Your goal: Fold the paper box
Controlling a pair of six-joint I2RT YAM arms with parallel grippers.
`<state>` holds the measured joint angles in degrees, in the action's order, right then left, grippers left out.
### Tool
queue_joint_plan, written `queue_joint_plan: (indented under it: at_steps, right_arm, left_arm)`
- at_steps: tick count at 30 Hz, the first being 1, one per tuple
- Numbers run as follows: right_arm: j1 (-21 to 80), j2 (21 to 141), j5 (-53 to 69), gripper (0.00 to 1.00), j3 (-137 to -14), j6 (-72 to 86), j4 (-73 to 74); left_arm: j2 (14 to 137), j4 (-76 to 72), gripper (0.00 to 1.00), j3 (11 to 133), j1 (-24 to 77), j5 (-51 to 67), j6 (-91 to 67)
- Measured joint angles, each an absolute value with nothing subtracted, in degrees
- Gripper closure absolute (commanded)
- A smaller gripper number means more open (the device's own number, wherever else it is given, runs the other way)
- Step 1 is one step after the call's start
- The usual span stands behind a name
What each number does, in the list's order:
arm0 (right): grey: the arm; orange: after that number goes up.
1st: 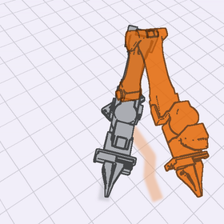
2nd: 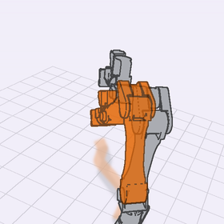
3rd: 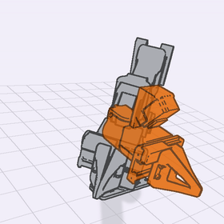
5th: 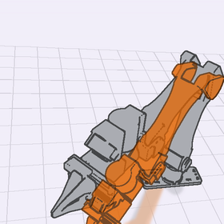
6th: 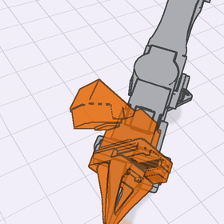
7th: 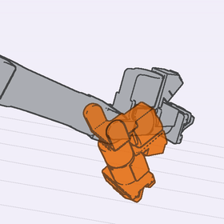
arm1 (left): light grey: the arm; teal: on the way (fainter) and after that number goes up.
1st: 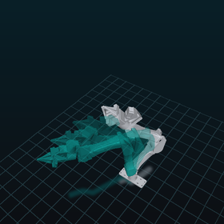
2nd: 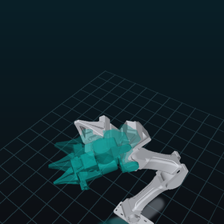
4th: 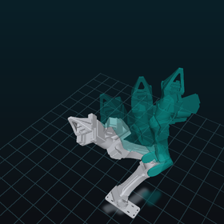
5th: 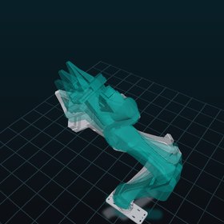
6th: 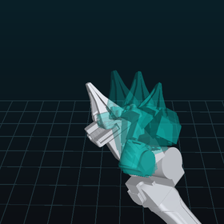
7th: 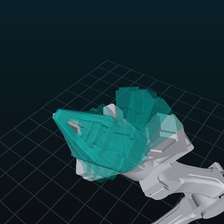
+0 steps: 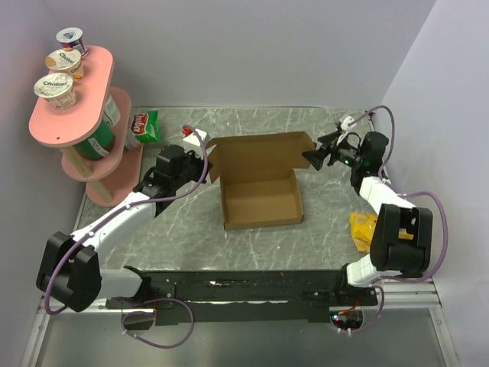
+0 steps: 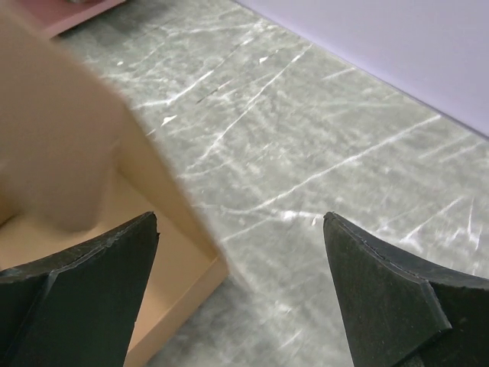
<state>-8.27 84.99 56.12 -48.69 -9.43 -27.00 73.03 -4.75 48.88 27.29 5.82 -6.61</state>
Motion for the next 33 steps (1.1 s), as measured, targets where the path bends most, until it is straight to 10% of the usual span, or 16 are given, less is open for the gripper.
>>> queue_joint_plan:
  at_steps: [6,15,33]
  right_arm:
    - [-6.7,86.8,57.3,0.45,-51.1,-9.5,-27.4]
    - [-0.6,82.3,51.3,0.75,-45.0,-9.0,-27.9]
    - [21.7,69.6,8.2,0.92,-40.4,-7.8,-24.9]
  left_arm:
    - [73.2,-4.4,0.99,49.2,27.2,5.8,-6.6]
    - [75.5,-0.6,0.99,53.4,26.9,4.0,-8.5]
    - [78.5,-1.7,0.99,55.0,25.3,-3.0,-19.2]
